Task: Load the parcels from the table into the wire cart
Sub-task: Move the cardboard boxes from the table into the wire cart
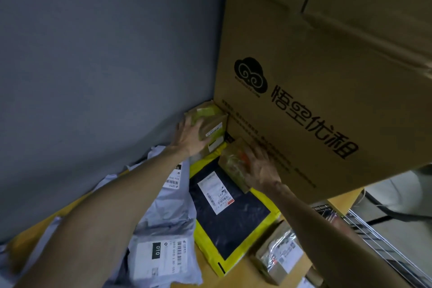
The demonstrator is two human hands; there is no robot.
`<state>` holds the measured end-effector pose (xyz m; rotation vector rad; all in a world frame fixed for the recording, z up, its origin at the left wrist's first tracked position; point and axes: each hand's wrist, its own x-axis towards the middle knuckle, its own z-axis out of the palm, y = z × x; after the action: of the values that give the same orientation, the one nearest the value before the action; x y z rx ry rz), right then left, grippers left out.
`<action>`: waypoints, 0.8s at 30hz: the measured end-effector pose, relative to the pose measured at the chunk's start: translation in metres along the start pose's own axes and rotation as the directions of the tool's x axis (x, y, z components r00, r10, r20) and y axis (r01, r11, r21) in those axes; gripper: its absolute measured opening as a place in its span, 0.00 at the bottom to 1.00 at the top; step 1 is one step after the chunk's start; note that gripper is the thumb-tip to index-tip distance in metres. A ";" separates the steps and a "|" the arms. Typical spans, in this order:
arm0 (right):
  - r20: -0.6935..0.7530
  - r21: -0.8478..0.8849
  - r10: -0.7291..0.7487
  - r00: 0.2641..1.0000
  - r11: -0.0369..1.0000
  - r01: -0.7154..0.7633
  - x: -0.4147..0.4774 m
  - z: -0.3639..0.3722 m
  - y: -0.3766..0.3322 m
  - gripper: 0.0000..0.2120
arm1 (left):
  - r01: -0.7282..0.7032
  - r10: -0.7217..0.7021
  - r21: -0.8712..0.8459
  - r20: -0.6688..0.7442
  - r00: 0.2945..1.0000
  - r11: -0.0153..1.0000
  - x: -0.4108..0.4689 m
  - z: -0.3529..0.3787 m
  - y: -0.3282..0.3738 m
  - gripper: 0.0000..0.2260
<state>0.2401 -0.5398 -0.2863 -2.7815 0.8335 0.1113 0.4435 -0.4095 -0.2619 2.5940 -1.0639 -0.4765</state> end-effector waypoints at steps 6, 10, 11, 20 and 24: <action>0.063 -0.056 0.051 0.997 0.997 -0.048 0.011 0.030 0.001 0.33 | 0.037 -0.038 -0.031 -0.046 0.998 0.999 0.042 0.027 -0.010 0.40; 0.017 -0.071 0.024 1.000 0.997 -0.023 0.010 0.043 0.006 0.32 | 0.092 -0.088 0.027 -0.124 0.988 0.995 0.051 0.034 -0.012 0.44; 0.010 -0.083 0.033 0.999 0.996 -0.032 0.010 0.043 0.006 0.33 | 0.099 -0.097 0.011 -0.133 0.986 0.995 0.051 0.034 -0.012 0.44; 0.087 -0.108 0.067 0.994 0.993 -0.057 0.011 0.036 0.000 0.40 | 0.079 -0.140 -0.352 -0.151 0.979 0.933 0.036 0.029 -0.020 0.42; 0.048 -0.070 0.047 0.998 0.997 -0.044 0.000 0.035 0.004 0.42 | -0.006 -0.122 -0.419 -0.279 0.953 0.908 0.021 0.011 -0.017 0.39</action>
<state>0.2378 -0.5347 -0.3210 -2.8113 0.8971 0.2203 0.4634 -0.4142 -0.2824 2.2287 -0.6938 -0.2720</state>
